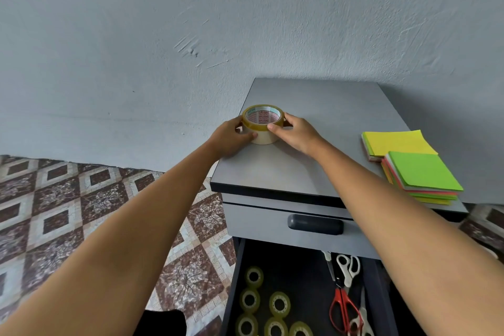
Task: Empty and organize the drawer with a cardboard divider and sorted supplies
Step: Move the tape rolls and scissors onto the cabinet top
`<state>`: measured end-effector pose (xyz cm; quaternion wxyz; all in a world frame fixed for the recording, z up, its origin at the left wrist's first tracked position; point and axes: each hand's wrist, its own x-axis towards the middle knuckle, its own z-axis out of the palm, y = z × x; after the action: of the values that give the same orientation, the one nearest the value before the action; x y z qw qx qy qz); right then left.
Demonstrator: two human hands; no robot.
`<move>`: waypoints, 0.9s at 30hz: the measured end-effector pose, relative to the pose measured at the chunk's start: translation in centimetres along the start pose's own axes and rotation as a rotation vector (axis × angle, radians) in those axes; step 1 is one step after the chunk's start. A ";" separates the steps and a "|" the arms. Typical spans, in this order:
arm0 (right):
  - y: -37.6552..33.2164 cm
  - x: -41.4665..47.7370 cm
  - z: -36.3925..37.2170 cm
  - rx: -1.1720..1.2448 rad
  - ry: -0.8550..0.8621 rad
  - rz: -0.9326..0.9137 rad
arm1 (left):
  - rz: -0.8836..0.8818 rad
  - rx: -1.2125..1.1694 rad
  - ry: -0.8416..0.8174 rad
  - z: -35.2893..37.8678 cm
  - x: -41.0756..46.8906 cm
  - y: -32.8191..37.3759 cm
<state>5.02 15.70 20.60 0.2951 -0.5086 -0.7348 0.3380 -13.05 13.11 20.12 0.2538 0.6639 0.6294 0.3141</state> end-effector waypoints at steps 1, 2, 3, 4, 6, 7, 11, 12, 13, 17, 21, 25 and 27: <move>0.0 -0.1 0.0 -0.013 -0.001 0.021 | -0.008 0.003 0.003 0.1 -0.1 0.2; 0.0 -0.3 -0.1 -0.022 0.001 0.049 | -0.020 0.014 0.010 0.2 -0.2 0.3; 0.0 -0.5 -0.1 -0.018 0.010 0.075 | -0.040 0.029 0.019 0.3 -0.4 0.6; 0.1 -0.8 -0.1 -0.004 0.023 0.088 | -0.060 0.042 0.034 0.4 -0.6 0.8; 0.2 -1.7 -0.3 0.041 0.059 0.098 | -0.083 0.041 0.077 0.6 -1.5 1.4; 0.3 -2.3 -0.5 0.070 0.080 0.102 | -0.084 0.017 0.106 0.7 -2.3 1.8; 1.3 -6.4 -1.4 0.142 0.111 0.066 | 0.017 -0.052 0.197 1.5 -7.2 3.6; 1.4 -7.8 -1.6 0.155 0.109 0.045 | 0.046 -0.068 0.199 1.7 -8.6 4.0; 1.5 -9.3 -1.8 0.174 0.106 0.027 | 0.071 -0.090 0.194 2.2 -10.0 4.2; 1.6 -15.9 -1.5 0.247 0.099 -0.045 | 0.131 -0.178 0.139 5.0 -15.3 3.4; 5.1 -20.9 1.2 0.201 0.052 0.053 | 0.156 -0.057 -0.020 9.9 -19.3 0.1; 10.3 -24.1 4.9 0.113 -0.040 0.214 | 0.035 0.056 -0.210 14.4 -21.2 -4.3; 12.9 -25.1 6.7 0.076 -0.089 0.290 | -0.050 0.075 -0.281 16.0 -21.5 -6.1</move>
<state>14.59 -6.10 4.08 0.2295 -0.5823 -0.6528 0.4268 -5.60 -6.87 2.74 0.3221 0.6945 0.6154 0.1876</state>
